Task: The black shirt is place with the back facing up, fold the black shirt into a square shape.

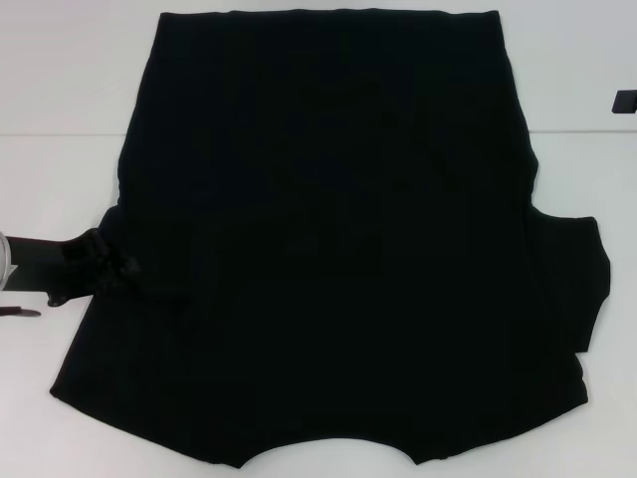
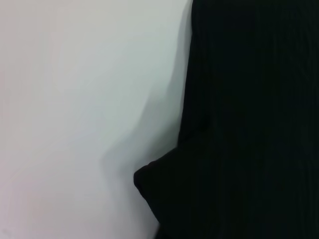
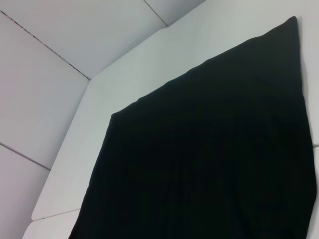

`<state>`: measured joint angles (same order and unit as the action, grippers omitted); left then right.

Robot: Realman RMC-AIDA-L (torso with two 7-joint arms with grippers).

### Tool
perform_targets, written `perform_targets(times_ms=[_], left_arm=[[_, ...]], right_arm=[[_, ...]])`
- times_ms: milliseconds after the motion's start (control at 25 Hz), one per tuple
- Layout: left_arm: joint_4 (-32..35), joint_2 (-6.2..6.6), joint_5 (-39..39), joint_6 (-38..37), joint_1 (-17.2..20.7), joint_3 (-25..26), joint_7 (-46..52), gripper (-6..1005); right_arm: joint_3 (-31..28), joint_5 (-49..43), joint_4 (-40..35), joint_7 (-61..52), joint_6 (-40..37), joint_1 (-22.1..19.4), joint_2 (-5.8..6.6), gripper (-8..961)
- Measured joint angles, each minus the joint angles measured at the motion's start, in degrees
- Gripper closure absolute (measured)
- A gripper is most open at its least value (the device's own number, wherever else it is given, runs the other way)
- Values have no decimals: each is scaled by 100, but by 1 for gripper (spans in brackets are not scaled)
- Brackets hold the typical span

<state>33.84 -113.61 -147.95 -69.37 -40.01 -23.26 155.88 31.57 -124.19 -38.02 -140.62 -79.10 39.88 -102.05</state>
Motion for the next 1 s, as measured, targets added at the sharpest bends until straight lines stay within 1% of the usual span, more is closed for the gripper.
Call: perform_targets(times_ms=[40,240,400,440,720,840,1000], left_arm=[[-1,-7,-6,8,0,-1,0,680],[-26,-23,-25,28,2,-14,-46,901],[-29,-48,-6,15,-16,-30,-231,947],[-28,-55,5,-30,-102,-68,-468,959],[39,-56,13,-110,-557,-199,-1041,959],[57,-57,13,-76,-753,-574,-1100,941],[58,-122,-18,16,-950,-1386,-1093,916]], right_arm=[[0,0,1,0,-1,-3,1,33],[-22,0,1,0,-16,-26,1,43],[-20,0,1,0,-8,-28,1,52],[-16,0,1,0,-4,-28,1,54],[-8,0,4,0,-14,-20,1,68],[-18,0,5,0,-24,-31,1,74],[-28,0,5,0,-26,-51,1,83]])
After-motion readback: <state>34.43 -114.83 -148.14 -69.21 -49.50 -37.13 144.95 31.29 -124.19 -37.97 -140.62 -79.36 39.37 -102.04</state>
